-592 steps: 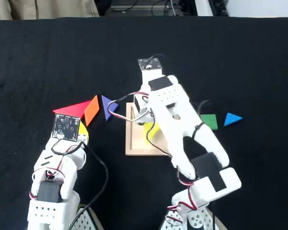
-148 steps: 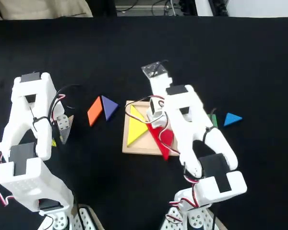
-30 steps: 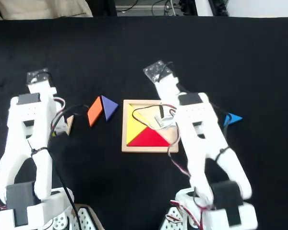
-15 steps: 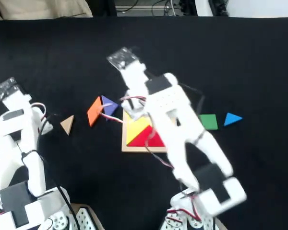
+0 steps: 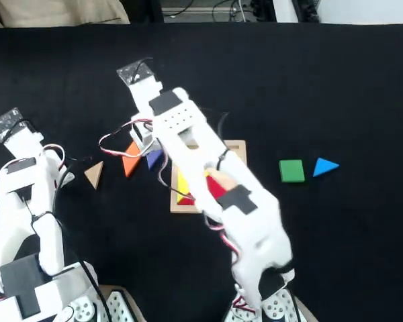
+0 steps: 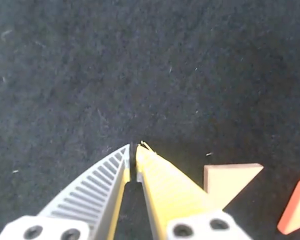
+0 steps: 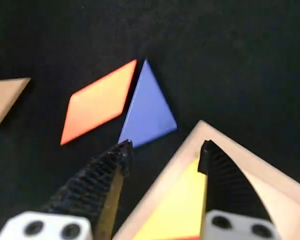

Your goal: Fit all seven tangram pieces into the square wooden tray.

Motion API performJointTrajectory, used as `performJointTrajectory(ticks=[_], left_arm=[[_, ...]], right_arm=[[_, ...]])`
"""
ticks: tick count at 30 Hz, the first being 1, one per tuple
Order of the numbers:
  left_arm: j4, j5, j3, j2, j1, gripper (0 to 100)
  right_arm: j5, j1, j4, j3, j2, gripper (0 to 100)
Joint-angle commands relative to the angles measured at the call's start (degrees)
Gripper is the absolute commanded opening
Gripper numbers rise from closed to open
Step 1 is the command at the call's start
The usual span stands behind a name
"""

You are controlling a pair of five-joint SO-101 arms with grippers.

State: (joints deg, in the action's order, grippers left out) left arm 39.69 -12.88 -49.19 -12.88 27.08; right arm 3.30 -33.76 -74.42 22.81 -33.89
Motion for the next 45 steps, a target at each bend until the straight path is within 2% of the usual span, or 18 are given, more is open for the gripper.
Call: performJointTrajectory(ticks=[1, 6, 21, 45], left_arm=[[-1.1, -0.6, 0.3, -1.5, -1.1, 3], [-1.1, -0.6, 0.3, -1.5, -1.1, 3], [-1.1, -0.5, 0.3, -1.4, -1.1, 3], [-1.1, -0.5, 0.3, -1.4, -1.1, 3]], right_arm=[[0.7, -2.3, -1.7, 8.0, -3.8, 23.0], [0.9, -4.1, -6.3, 17.5, -10.2, 22.7], [0.7, -2.3, -20.0, 40.5, -23.5, 23.0], [0.6, 0.2, -24.3, 52.9, -32.0, 23.0]])
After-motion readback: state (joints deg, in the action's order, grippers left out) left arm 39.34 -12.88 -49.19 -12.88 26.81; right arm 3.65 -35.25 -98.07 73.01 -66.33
